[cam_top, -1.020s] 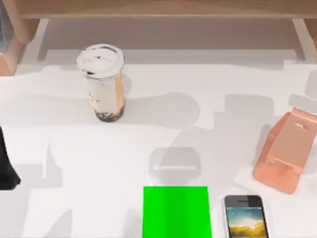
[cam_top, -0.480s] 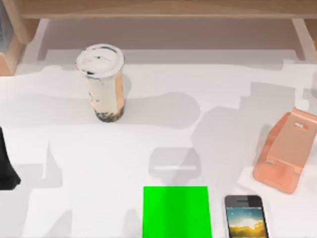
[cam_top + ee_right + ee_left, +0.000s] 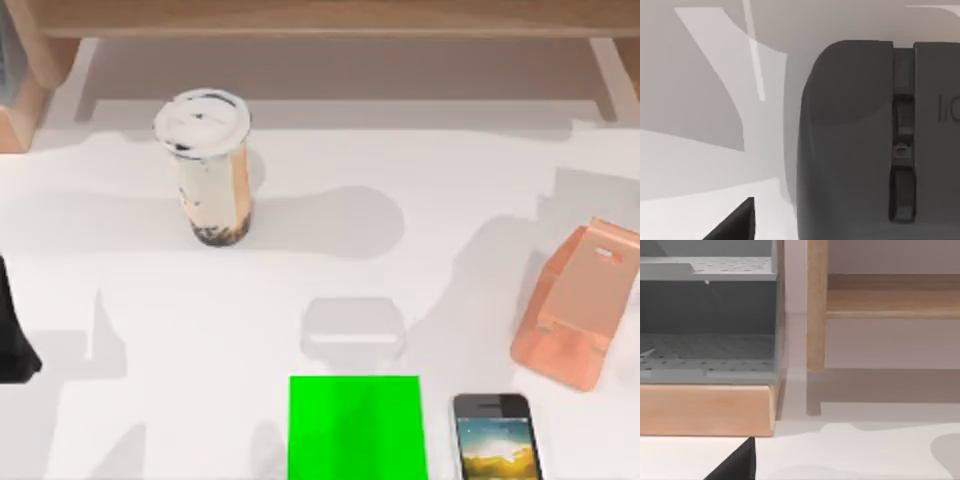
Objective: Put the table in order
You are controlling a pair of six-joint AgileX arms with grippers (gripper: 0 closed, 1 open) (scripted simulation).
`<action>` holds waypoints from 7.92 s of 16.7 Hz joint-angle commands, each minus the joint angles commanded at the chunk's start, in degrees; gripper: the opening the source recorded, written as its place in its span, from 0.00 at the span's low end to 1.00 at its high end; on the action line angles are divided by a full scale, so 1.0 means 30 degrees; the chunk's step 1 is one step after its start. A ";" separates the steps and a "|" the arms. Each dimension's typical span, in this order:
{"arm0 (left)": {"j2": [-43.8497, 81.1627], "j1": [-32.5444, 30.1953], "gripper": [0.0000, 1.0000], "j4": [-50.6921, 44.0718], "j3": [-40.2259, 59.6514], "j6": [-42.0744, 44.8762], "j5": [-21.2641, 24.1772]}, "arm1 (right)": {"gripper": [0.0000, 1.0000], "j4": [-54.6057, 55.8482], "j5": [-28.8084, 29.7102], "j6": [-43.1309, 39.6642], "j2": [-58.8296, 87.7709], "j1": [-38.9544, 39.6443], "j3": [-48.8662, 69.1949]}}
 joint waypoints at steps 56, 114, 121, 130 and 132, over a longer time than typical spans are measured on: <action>0.0000 0.0000 1.00 0.0000 0.0000 0.0000 0.0000 | 0.00 -0.2774 0.0774 1.2946 -0.2468 0.7293 0.3446; 0.0000 0.0000 1.00 0.0000 0.0000 0.0000 0.0000 | 1.00 0.2408 0.0107 4.6235 -0.4783 2.3196 -0.6745; 0.0000 0.0000 1.00 0.0000 0.0000 0.0000 0.0000 | 1.00 0.2126 0.0150 4.5201 -0.8234 2.2216 -0.9405; 0.0000 0.0000 1.00 0.0000 0.0000 0.0000 0.0000 | 1.00 0.1641 0.0137 4.3736 -1.2879 2.0780 -1.4043; 0.0000 0.0000 1.00 0.0000 0.0000 0.0000 0.0000 | 1.00 0.1572 0.0136 4.3566 -1.3357 2.0618 -1.4568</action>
